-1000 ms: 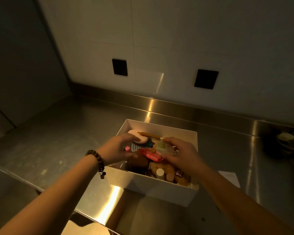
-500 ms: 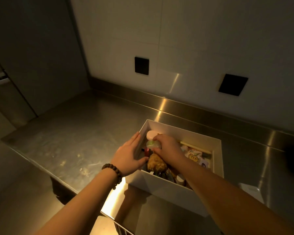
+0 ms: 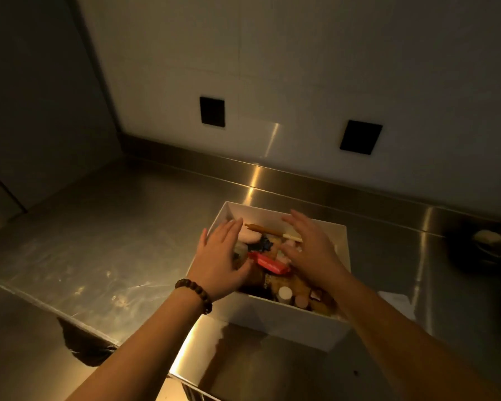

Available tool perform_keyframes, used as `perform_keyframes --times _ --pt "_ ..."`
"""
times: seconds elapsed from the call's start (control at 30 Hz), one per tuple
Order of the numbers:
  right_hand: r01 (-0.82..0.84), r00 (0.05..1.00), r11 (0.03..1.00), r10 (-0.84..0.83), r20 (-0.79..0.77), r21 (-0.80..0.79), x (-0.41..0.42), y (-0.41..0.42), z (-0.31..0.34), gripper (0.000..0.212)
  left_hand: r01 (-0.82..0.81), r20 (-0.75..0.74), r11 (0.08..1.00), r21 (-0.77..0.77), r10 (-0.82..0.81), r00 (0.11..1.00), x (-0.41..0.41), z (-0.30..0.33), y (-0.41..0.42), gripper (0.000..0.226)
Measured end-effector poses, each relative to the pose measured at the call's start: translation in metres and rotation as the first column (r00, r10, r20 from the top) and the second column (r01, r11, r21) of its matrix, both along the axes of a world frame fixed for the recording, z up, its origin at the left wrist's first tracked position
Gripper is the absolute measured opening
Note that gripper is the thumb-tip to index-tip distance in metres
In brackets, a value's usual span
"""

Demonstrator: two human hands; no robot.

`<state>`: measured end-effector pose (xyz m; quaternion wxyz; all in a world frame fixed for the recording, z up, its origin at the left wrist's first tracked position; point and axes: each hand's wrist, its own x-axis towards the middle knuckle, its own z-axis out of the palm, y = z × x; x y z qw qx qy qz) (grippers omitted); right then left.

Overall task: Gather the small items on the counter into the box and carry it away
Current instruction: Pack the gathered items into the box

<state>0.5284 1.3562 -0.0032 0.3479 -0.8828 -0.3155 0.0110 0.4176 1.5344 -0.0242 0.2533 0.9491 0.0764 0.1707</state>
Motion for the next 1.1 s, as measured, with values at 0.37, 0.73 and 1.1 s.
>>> perform_keyframes --times 0.37,0.73,1.1 --pt "0.324 0.944 0.944 -0.326 -0.039 -0.057 0.016 -0.191 -0.011 0.048 0.487 0.085 0.845 -0.221 -0.480 0.873 0.060 0.016 -0.211 0.073" --pt "-0.059 0.933 0.887 -0.113 -0.340 -0.458 0.050 -0.245 -0.081 0.065 0.281 -0.207 0.866 -0.414 -0.390 0.897 0.054 -0.074 -0.285 0.088" --pt "0.115 0.944 0.953 -0.194 -0.268 -0.281 0.050 -0.262 -0.101 0.070 0.084 -0.393 0.976 -0.199 -0.158 0.906 0.068 -0.109 -0.308 0.106"
